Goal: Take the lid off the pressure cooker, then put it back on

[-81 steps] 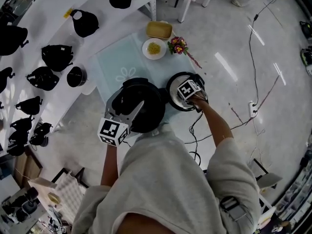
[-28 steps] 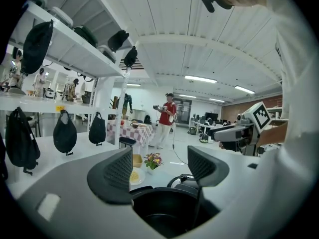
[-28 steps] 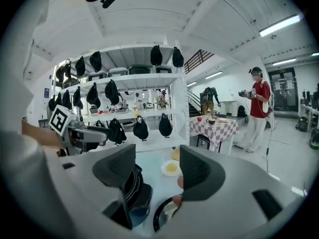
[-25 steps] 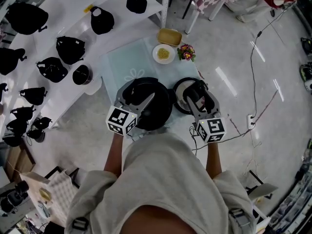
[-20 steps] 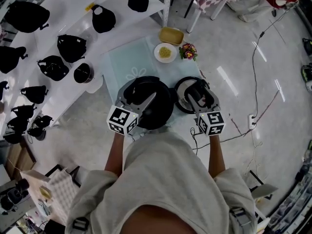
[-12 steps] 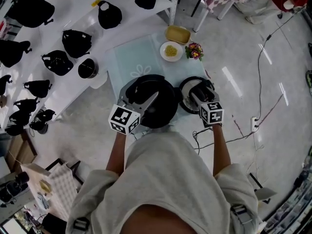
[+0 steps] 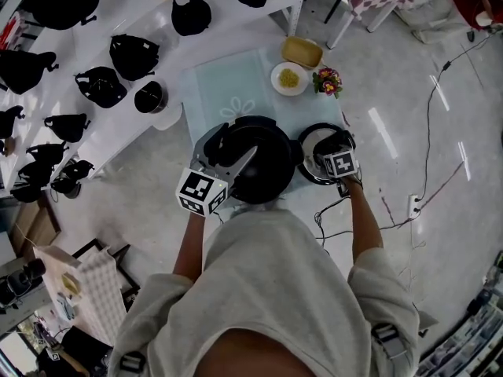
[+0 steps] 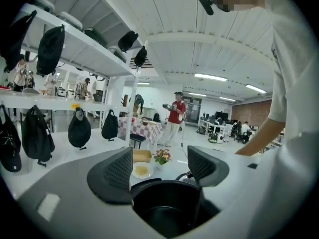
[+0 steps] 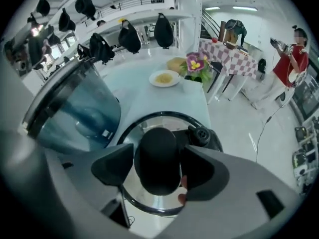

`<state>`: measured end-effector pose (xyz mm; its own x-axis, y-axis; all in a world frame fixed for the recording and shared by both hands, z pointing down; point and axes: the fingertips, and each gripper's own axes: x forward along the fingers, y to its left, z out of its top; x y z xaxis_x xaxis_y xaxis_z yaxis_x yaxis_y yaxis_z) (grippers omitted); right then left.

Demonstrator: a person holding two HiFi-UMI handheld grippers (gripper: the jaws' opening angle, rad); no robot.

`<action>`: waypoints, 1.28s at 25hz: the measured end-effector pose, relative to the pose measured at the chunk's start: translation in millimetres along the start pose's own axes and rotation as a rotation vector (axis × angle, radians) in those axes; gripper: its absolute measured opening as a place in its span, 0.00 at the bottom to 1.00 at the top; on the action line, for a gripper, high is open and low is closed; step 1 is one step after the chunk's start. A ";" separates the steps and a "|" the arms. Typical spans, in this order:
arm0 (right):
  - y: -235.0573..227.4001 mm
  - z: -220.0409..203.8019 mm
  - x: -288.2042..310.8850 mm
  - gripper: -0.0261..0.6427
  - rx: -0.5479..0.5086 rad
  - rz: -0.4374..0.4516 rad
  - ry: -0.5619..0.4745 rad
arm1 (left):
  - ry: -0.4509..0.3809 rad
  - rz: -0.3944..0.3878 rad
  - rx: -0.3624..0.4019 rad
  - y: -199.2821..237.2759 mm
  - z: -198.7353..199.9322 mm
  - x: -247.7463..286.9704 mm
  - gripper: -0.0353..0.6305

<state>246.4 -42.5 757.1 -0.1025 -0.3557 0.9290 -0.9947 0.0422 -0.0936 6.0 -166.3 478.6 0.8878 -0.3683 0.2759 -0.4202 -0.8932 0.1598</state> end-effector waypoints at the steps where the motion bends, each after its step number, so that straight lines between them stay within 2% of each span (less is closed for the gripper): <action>1: -2.7 -1.7 5.2 0.49 0.002 -0.005 0.024 | 0.000 0.006 -0.003 0.9 -0.4 -1.0 0.54; 6: -6.0 -8.9 25.7 0.49 -0.031 0.002 0.124 | -0.001 0.041 -0.010 5.8 -3.0 -5.9 0.54; 9: -7.2 -10.2 26.7 0.49 -0.067 -0.008 0.142 | -0.004 0.061 -0.018 10.4 -2.9 -9.4 0.54; 16: -5.8 -9.7 27.9 0.48 -0.069 -0.014 0.196 | -0.006 0.082 -0.028 14.8 -4.5 -14.2 0.54; 18: -4.3 -9.5 28.3 0.45 -0.080 -0.011 0.198 | -0.008 0.084 -0.027 14.2 -4.1 -15.0 0.54; 28: 2.1 -12.5 24.2 0.44 -0.109 0.017 0.216 | -0.013 0.118 -0.018 27.8 -3.4 -31.1 0.54; 32: 11.0 -8.3 6.4 0.44 -0.126 0.040 0.182 | -0.019 0.114 -0.020 30.6 -3.2 -32.1 0.54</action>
<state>234.9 -36.6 764.9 -0.1273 -0.1772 0.9759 -0.9802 0.1728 -0.0965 -36.0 -181.0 477.7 0.8374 -0.4720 0.2756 -0.5221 -0.8400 0.1477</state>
